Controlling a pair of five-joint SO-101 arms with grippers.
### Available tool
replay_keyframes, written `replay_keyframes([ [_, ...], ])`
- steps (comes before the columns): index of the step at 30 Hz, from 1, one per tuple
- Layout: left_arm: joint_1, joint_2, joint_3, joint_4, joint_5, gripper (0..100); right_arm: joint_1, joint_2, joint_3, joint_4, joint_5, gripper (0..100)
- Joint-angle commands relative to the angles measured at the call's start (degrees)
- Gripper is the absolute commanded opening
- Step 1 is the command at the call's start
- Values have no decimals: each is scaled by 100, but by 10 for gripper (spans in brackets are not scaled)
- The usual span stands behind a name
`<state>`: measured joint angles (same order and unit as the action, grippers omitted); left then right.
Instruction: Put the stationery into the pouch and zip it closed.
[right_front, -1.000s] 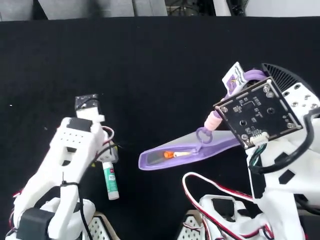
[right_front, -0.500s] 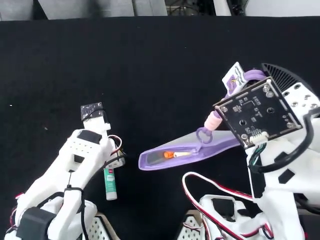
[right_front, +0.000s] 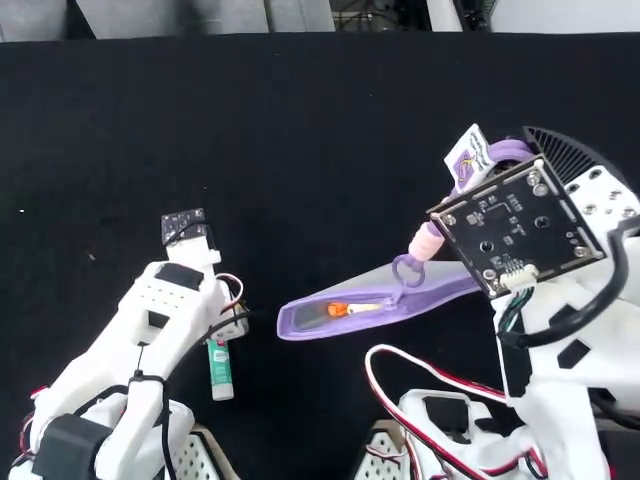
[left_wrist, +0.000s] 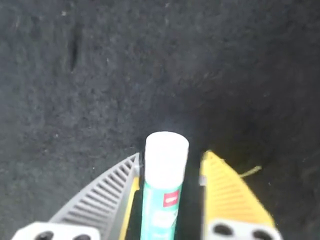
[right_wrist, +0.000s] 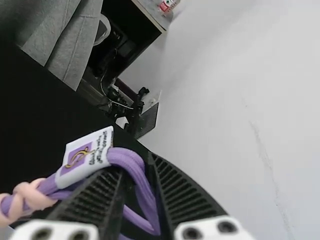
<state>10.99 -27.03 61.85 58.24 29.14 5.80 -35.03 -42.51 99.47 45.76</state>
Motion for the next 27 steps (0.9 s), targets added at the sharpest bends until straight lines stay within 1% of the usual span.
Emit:
replay_keyframes([
  [1,84,0,-13,-44,-185,64,88,-31,22,62,18,11],
  [2,84,0,4,-132,-457,22,88,-31,22,62,18,11],
  [4,84,0,101,-264,-897,48,88,-31,22,62,18,11],
  [5,84,-53,154,-290,-976,39,88,-31,22,62,18,11],
  [6,84,-62,154,-308,-967,25,88,-31,22,62,18,11],
  [9,48,-70,-40,-299,-985,29,88,-31,22,62,26,11],
  [13,22,-88,-690,-255,-1002,29,88,-31,22,62,26,11],
  [16,66,-396,-1349,88,-976,29,88,-31,22,62,35,11],
  [19,84,-1073,-2211,703,-967,29,88,-31,22,62,35,11],
  [22,84,-1987,-2958,1037,-967,29,88,-31,22,62,35,11],
  [25,92,-3103,-3319,949,-967,29,88,-31,22,62,35,11],
  [27,198,-3886,-3292,615,-967,29,88,-31,22,62,35,11],
])
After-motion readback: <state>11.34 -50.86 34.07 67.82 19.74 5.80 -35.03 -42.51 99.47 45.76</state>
